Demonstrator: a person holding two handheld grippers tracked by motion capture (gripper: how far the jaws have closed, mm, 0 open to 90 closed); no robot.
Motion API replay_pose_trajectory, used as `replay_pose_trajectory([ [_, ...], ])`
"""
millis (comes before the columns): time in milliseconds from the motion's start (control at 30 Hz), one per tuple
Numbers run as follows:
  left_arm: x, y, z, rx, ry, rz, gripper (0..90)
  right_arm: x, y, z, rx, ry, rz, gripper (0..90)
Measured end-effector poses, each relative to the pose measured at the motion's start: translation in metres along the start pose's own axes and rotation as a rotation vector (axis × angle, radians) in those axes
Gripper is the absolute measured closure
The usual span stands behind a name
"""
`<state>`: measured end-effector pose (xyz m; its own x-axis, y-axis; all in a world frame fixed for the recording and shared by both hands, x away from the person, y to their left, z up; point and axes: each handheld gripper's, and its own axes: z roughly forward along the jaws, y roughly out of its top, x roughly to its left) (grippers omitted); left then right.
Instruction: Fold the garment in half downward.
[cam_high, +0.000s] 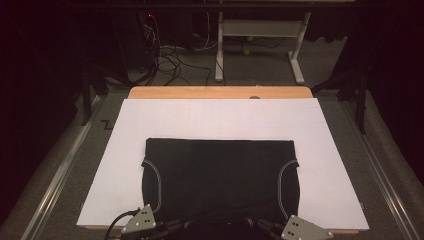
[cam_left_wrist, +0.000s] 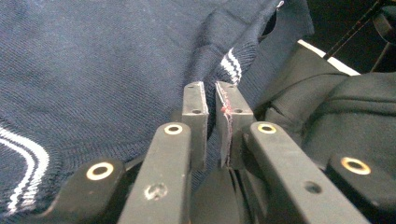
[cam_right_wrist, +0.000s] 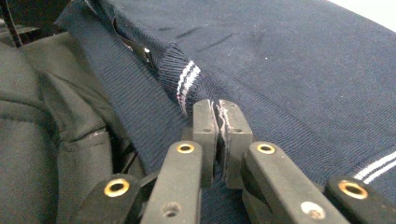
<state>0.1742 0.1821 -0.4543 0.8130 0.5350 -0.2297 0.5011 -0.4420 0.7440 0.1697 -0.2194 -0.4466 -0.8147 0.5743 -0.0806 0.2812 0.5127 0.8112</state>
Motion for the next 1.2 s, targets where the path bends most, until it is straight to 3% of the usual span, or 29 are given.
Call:
replay_pose_trajectory([
  [100, -0.003, -0.002, -0.001, -0.001, -0.031, -0.002, 71.7, 0.001, -0.002, -0.002, -0.003, 0.028, 0.003, 83.6],
  [200, -0.003, -0.002, -0.003, -0.018, -0.02, 0.011, 64.3, 0.0, -0.004, -0.006, -0.02, 0.04, 0.024, 72.5],
  [367, 0.01, -0.003, -0.003, -0.043, 0.016, -0.02, 58.8, -0.009, -0.005, -0.006, -0.04, -0.005, 0.078, 62.2],
  [500, 0.025, -0.003, -0.006, -0.075, 0.063, -0.051, 52.0, -0.019, -0.007, -0.003, -0.044, -0.044, 0.12, 57.1],
  [667, 0.043, -0.002, -0.006, -0.103, 0.136, -0.06, 44.6, -0.035, -0.01, 0.002, -0.035, -0.096, 0.17, 49.6],
  [967, 0.078, -0.001, -0.005, -0.124, 0.19, -0.142, 36.8, -0.065, -0.014, 0.009, -0.037, -0.192, 0.24, 37.0],
  [1200, 0.096, 0.004, -0.012, -0.158, 0.238, -0.158, 30.9, -0.082, -0.019, 0.011, -0.031, -0.234, 0.271, 26.9],
])
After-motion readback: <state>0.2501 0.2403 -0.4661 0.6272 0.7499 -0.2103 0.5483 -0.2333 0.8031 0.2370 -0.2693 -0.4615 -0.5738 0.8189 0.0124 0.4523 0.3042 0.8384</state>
